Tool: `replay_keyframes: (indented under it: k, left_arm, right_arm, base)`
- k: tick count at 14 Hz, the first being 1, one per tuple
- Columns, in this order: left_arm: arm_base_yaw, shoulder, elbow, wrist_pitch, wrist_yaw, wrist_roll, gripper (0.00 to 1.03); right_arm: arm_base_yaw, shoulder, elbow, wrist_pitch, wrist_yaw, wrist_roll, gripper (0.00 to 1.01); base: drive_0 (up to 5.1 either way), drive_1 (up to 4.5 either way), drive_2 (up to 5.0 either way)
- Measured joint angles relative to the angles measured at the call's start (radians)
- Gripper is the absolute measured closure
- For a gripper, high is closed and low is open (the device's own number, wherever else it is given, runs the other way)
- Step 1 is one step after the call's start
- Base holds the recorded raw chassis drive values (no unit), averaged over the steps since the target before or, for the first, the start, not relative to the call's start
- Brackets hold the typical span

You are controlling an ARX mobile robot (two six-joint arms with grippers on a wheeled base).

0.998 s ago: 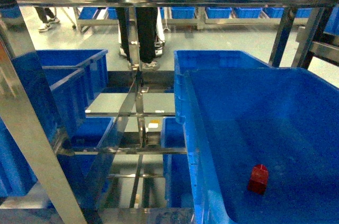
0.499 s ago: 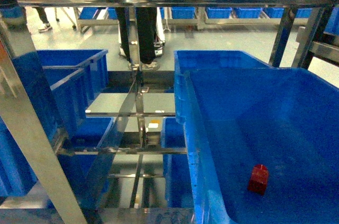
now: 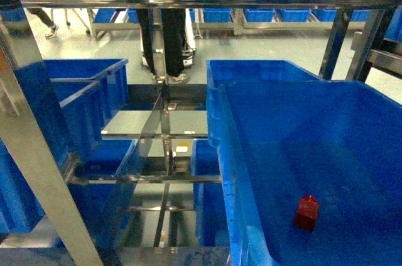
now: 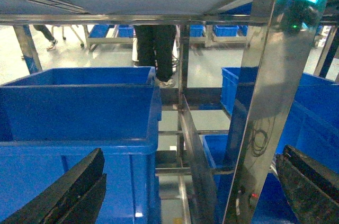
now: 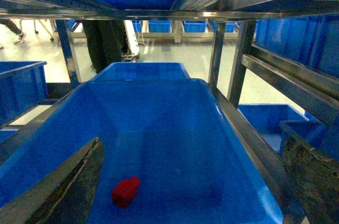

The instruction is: Pick red block from blue box to shelf

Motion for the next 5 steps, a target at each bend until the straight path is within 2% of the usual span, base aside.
replay_keyframes:
  k: [2,5]
  left_arm:
    - [0.000,0.000,0.000,0.000,0.000,0.000,0.05]
    - [0.000,0.000,0.000,0.000,0.000,0.000,0.05]
  right_arm:
    - [0.000,0.000,0.000,0.000,0.000,0.000,0.04]
    - [0.000,0.000,0.000,0.000,0.000,0.000,0.03]
  base:
    - [0.0,0.00,0.0]
    - [0.0,0.00,0.0]
